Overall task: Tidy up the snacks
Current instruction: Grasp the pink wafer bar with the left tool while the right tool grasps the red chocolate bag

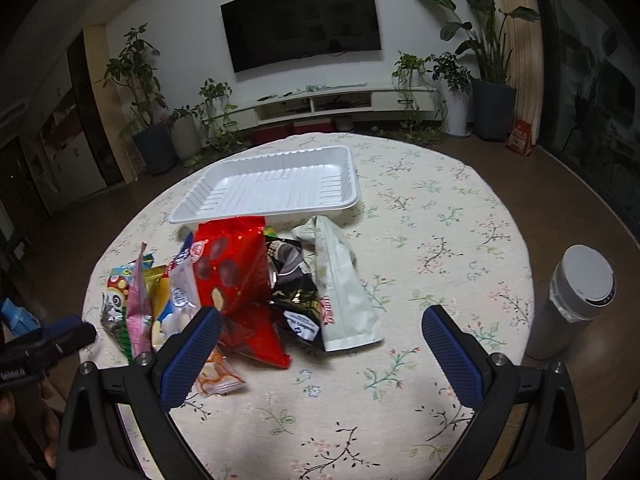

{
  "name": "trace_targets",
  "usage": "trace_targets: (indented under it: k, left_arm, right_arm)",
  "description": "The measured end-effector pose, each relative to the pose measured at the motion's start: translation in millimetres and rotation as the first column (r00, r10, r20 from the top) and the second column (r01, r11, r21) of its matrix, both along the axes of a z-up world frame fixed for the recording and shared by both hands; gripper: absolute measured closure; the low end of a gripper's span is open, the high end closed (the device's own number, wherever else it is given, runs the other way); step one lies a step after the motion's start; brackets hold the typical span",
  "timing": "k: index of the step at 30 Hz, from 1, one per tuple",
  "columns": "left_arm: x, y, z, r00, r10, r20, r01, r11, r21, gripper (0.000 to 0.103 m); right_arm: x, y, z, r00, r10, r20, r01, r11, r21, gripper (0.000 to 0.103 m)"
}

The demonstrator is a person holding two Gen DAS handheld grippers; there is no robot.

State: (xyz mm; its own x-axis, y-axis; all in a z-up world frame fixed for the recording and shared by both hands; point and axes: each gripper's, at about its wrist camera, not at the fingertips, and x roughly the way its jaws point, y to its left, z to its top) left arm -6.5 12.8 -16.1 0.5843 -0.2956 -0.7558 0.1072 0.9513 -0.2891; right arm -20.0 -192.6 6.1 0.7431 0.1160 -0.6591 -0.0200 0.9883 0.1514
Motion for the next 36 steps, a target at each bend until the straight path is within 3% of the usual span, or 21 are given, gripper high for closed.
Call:
trace_targets:
  k: [1,6,10,14,17,19,22,29,34,36]
  left_arm:
    - [2.9,-0.5,-3.9,1.0,0.0,-0.025,0.0,1.0,0.005,0.001]
    - [7.1,3.1,3.3,0.998,0.051,0.04,-0.05,0.998,-0.029,0.001]
    - [15.2,-10.3,4.1,0.997,0.055,0.046,-0.057,0.997,0.054,0.002]
    - [21.8,-18.4,13.0,0.998,0.005,0.063,-0.008,0.999,0.047,0.002]
    - [31.1,-31.0,15.7,0.997,-0.032,0.066,0.029,0.998,0.057,0.016]
    - [38.9,-38.7,13.2,0.997,-0.048,0.053,0.044,0.996,0.079,0.032]
    - [46.1,-44.5,5.6,0.998,-0.056,0.031,0.053,0.993,0.102,0.032]
    - [56.5,-44.8,-8.4,0.995,-0.095,0.021,0.094,0.994,0.064,0.032]
    - [59.3,-53.3,-12.6,0.989,-0.149,0.021,0.147,0.985,0.087,0.053]
    - [61.7,-52.4,-13.6,0.988,-0.153,0.022,0.151,0.985,0.08,0.055]
  right_arm:
    - [0.7,0.4,0.5,1.0,0.021,-0.007,-0.02,1.0,0.011,0.005]
    - [4.1,8.3,5.8,0.996,0.086,0.005,-0.086,0.996,-0.016,0.015]
    - [14.6,27.3,11.9,0.984,0.177,0.009,-0.177,0.983,-0.046,0.025]
    - [22.6,37.4,6.8,0.973,0.229,-0.023,-0.229,0.973,-0.021,0.035]
    - [28.8,35.9,1.4,0.969,0.239,-0.068,-0.238,0.971,0.021,0.043]
    - [31.7,34.2,1.1,0.965,0.25,-0.075,-0.247,0.968,0.054,0.044]
    - [36.8,36.5,-1.9,0.962,0.259,-0.09,-0.254,0.965,0.062,0.044]
    - [42.3,42.5,-11.4,0.951,0.282,-0.124,-0.277,0.959,0.059,0.043]
    - [48.2,41.5,-16.7,0.948,0.284,-0.145,-0.278,0.959,0.063,0.044]
    - [48.7,43.5,-18.4,0.945,0.288,-0.155,-0.282,0.958,0.058,0.047]
